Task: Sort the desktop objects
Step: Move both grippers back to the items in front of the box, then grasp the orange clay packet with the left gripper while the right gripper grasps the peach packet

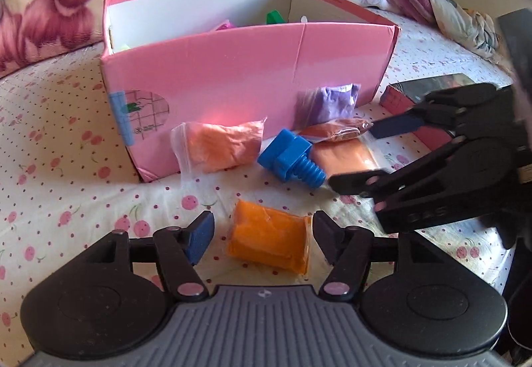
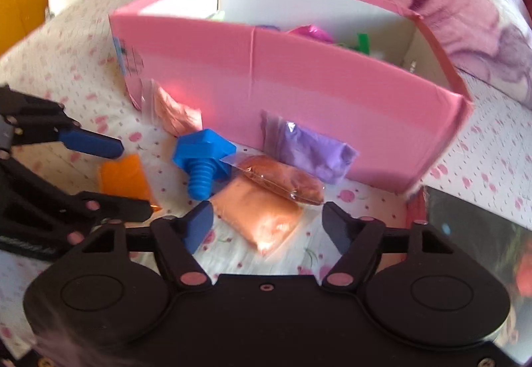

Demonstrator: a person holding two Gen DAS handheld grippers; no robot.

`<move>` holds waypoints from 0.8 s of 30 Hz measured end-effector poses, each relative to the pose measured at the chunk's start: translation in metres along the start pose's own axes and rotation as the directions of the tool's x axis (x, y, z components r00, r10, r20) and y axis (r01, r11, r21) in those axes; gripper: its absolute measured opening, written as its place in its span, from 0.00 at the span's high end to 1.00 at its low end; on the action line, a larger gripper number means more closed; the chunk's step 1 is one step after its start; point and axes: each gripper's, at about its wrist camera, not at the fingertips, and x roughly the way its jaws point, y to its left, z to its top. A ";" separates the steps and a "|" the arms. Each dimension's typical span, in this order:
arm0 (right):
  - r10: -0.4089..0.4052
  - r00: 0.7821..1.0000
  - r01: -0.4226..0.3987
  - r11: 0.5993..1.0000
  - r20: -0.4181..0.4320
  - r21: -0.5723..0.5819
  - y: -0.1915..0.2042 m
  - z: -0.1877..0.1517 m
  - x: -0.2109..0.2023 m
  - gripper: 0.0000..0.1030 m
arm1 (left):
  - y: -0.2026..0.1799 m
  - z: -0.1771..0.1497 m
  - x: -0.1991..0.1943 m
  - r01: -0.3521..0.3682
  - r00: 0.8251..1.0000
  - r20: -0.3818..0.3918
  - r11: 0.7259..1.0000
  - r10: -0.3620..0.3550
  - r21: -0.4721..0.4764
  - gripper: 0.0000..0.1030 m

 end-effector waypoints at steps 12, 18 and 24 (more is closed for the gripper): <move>0.134 0.991 -0.134 0.988 -0.002 -0.080 0.001 -0.012 -0.023 0.33 | 0.002 0.000 -0.013 0.042 0.999 0.018 0.998 -0.043 0.043 0.38; 0.135 0.991 -0.134 0.982 -0.002 -0.136 0.002 -0.006 -0.020 0.33 | -0.005 -0.007 -0.006 0.021 0.999 -0.029 0.993 -0.018 0.114 0.38; 0.156 0.988 -0.150 0.950 0.002 -0.275 0.018 -0.003 -0.016 0.33 | 0.003 -0.005 0.001 0.008 0.999 -0.039 0.999 -0.007 0.046 0.41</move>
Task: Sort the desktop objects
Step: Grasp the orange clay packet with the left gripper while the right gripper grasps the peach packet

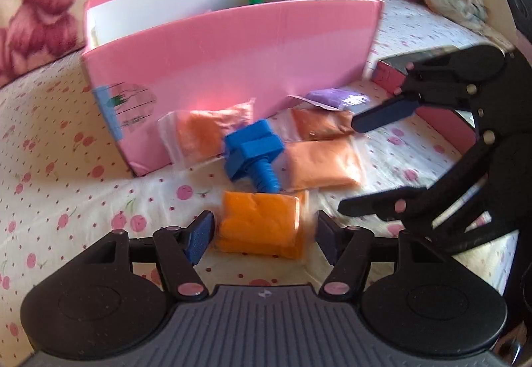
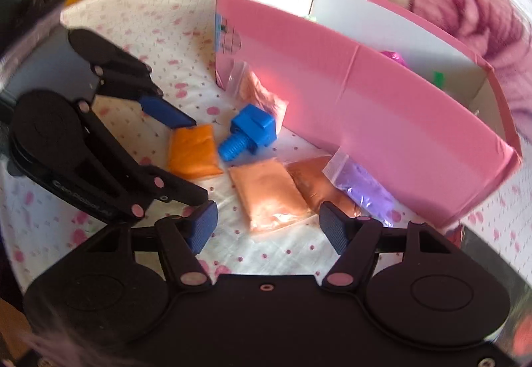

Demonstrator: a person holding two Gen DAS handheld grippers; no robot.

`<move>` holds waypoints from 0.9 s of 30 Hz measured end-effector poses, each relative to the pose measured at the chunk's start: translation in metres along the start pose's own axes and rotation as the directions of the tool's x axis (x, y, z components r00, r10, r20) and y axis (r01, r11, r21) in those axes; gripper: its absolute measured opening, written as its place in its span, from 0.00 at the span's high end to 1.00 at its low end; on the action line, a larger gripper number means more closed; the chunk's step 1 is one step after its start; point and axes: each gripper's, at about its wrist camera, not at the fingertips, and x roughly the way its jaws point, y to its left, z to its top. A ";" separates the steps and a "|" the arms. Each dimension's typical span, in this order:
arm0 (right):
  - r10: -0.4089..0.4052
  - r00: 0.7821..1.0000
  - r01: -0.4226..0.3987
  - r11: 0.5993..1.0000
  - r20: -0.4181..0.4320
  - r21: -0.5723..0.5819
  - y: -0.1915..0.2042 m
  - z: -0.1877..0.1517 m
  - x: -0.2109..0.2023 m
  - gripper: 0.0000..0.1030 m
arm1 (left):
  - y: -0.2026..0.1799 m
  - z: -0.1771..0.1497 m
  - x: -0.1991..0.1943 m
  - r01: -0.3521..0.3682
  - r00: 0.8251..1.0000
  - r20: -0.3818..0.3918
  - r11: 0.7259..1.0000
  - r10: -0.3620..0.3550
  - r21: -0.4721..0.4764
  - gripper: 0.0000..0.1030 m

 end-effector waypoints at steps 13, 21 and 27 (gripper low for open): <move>0.192 0.981 -0.192 0.981 -0.037 0.017 0.003 0.009 0.012 0.33 | 0.021 -0.001 -0.015 0.018 1.000 -0.010 0.998 -0.018 -0.060 0.49; 0.177 0.984 -0.180 0.962 0.030 0.207 -0.013 0.000 0.012 0.33 | 0.021 -0.003 -0.013 -0.032 0.999 -0.019 0.999 0.031 -0.043 0.39; 0.214 0.972 -0.234 0.893 0.097 0.385 -0.027 0.000 0.026 0.33 | 0.024 -0.003 -0.011 -0.031 0.999 -0.019 0.998 0.030 -0.053 0.39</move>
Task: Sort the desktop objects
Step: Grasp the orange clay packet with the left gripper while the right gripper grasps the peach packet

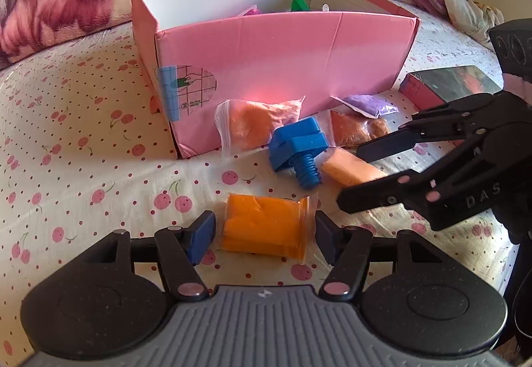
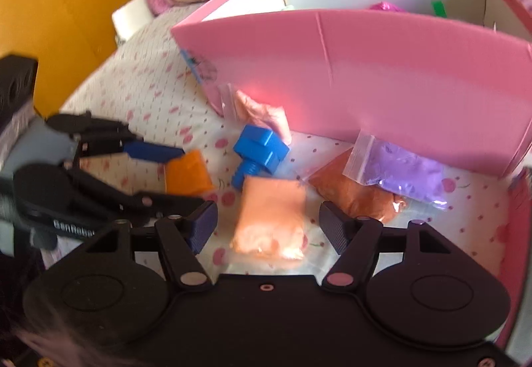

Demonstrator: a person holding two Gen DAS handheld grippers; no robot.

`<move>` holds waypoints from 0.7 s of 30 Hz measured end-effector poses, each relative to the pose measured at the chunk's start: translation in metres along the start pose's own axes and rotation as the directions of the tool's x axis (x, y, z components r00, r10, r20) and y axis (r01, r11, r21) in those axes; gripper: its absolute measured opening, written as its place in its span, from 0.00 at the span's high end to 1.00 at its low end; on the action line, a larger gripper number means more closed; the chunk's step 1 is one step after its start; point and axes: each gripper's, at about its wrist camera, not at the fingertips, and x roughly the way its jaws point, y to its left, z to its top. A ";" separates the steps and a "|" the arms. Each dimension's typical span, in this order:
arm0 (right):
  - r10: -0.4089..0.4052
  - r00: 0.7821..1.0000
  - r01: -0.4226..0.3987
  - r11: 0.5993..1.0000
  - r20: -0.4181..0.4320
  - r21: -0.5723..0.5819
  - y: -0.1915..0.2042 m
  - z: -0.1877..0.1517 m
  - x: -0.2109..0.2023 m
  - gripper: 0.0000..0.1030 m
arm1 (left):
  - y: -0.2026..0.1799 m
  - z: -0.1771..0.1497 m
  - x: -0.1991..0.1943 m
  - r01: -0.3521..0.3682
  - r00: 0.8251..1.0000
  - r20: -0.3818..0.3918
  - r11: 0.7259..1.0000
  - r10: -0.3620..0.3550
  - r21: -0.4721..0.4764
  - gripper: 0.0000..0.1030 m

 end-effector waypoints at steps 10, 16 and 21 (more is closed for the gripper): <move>-0.078 0.997 0.078 0.997 0.026 -0.016 0.010 -0.005 -0.009 0.60 | 0.006 0.005 -0.006 0.032 0.999 0.032 0.997 -0.030 -0.074 0.51; -0.164 0.986 0.160 0.978 -0.018 -0.136 0.022 -0.023 -0.033 0.60 | 0.008 0.008 -0.015 0.045 0.997 0.063 0.993 -0.038 -0.107 0.52; -0.166 0.986 0.165 0.985 -0.015 -0.055 0.008 -0.043 -0.043 0.59 | 0.000 0.012 -0.027 0.088 0.992 0.104 0.988 -0.076 -0.123 0.52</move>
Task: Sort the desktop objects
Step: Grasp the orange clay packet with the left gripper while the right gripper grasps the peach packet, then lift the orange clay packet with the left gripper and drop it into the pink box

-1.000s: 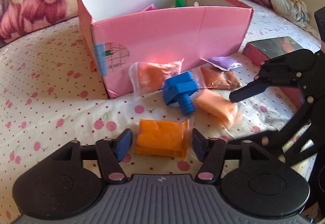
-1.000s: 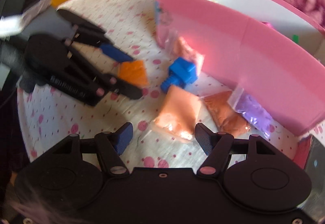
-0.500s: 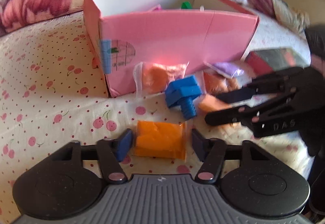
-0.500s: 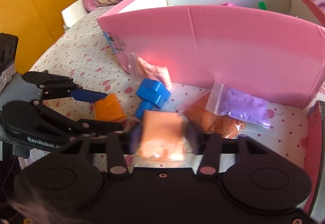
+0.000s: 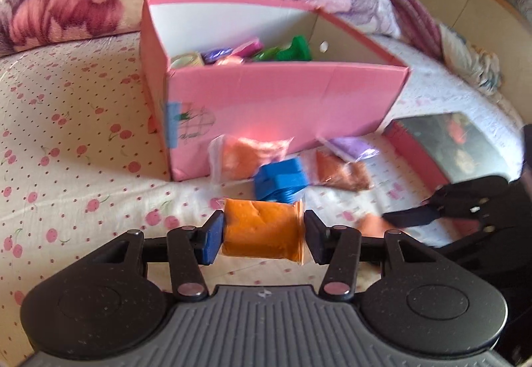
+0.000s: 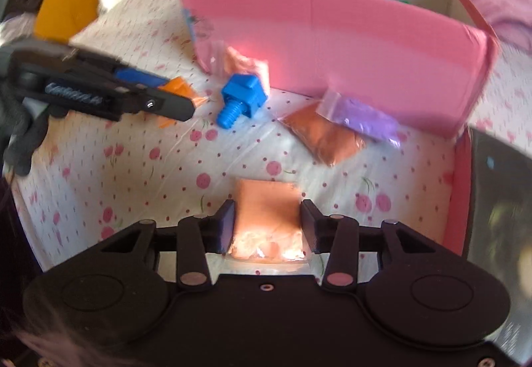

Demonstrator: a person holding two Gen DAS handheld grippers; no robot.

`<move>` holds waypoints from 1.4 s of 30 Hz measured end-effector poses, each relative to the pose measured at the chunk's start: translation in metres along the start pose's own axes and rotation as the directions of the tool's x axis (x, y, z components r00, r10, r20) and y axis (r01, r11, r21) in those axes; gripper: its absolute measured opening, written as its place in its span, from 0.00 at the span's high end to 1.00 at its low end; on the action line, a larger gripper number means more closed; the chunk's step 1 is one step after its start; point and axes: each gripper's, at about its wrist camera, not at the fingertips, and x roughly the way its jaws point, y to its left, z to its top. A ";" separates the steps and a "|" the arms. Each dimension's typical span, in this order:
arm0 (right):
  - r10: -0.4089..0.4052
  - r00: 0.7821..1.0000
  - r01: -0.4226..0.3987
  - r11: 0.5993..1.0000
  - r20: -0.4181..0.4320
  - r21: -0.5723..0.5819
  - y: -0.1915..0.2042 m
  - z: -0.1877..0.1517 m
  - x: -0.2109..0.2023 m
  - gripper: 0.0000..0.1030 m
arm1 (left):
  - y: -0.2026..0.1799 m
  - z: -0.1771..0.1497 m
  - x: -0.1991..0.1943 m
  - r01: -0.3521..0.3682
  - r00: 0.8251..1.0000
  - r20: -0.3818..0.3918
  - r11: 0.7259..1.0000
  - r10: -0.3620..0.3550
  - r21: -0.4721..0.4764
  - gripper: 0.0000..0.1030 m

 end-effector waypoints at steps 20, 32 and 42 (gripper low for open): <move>-0.009 0.988 0.009 1.000 0.154 0.000 0.016 -0.030 -0.005 0.60 | -0.041 0.106 -0.031 -0.042 0.979 0.190 0.985 0.074 -0.167 0.52; 0.003 0.989 -0.004 1.000 0.148 0.004 0.016 -0.027 0.001 0.59 | -0.073 0.174 0.093 -0.116 0.992 -0.062 0.986 0.109 -0.119 0.52; 0.023 0.990 -0.028 0.999 0.137 0.032 0.013 -0.023 0.005 0.54 | -0.066 0.165 0.131 -0.232 0.954 -0.224 0.965 0.202 -0.120 0.52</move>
